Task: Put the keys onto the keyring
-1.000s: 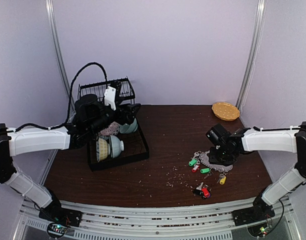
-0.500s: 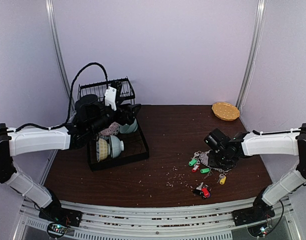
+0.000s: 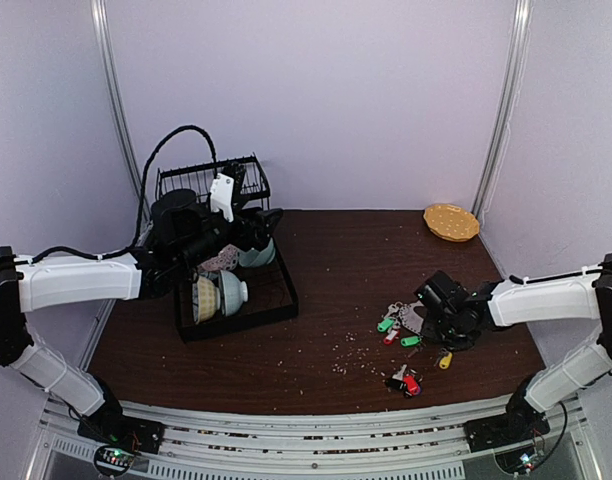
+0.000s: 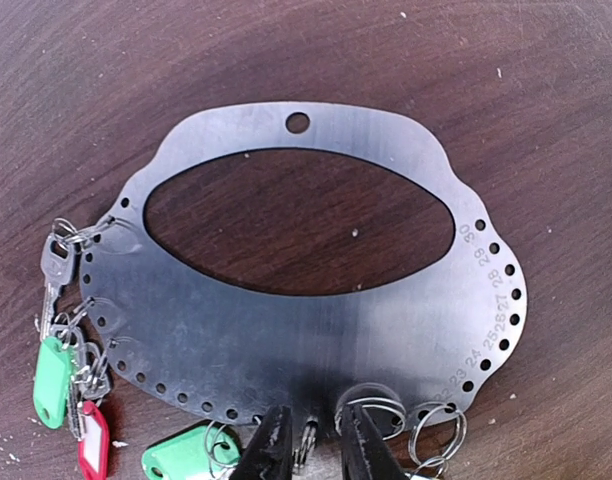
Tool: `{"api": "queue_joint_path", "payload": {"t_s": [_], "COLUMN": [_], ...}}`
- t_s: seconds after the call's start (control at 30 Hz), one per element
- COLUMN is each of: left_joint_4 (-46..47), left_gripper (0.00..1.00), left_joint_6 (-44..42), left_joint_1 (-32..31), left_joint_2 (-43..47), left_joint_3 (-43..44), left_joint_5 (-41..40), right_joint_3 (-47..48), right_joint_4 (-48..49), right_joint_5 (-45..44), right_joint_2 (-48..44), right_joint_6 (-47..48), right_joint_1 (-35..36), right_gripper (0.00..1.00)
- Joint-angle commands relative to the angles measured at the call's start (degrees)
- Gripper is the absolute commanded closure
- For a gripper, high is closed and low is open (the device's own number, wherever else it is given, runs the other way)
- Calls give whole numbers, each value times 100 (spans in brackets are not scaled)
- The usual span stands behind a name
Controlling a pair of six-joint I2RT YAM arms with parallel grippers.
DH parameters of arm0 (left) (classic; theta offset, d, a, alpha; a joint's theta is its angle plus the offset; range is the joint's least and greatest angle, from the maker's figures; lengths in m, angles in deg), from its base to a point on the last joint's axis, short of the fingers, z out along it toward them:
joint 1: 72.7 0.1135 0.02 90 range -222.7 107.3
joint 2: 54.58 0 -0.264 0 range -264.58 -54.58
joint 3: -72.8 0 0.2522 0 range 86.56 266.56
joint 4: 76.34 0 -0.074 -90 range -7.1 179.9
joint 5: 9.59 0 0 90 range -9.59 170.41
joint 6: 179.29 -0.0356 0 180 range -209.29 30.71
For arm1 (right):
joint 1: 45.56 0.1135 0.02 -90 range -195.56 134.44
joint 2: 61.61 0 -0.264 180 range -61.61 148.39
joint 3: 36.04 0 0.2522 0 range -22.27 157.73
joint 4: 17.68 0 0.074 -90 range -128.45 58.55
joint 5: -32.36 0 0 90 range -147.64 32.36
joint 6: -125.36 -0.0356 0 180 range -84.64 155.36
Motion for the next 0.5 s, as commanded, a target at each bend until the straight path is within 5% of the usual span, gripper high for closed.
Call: {"api": "queue_joint_path", "payload": {"t_s": [0.0,0.3,0.47], "left_joint_4": [119,119,118], "left_gripper": [6,6,6], "left_joint_6": [-96,-110,-153], "left_joint_1": [-40,-36,-43], "left_joint_2": [-51,-47,-34], "left_joint_3": [81,72,65], "left_joint_5": [-38,-65,-97], "right_joint_3": [-119,170,53], "right_joint_4": [36,-537,-584], "right_joint_5": [-33,-241,488], "right_joint_2": [-80,-642,-789], "right_joint_6": [-160,520,1218], "right_joint_1": [-12,-251,-1010], "right_gripper": [79,75,68]}}
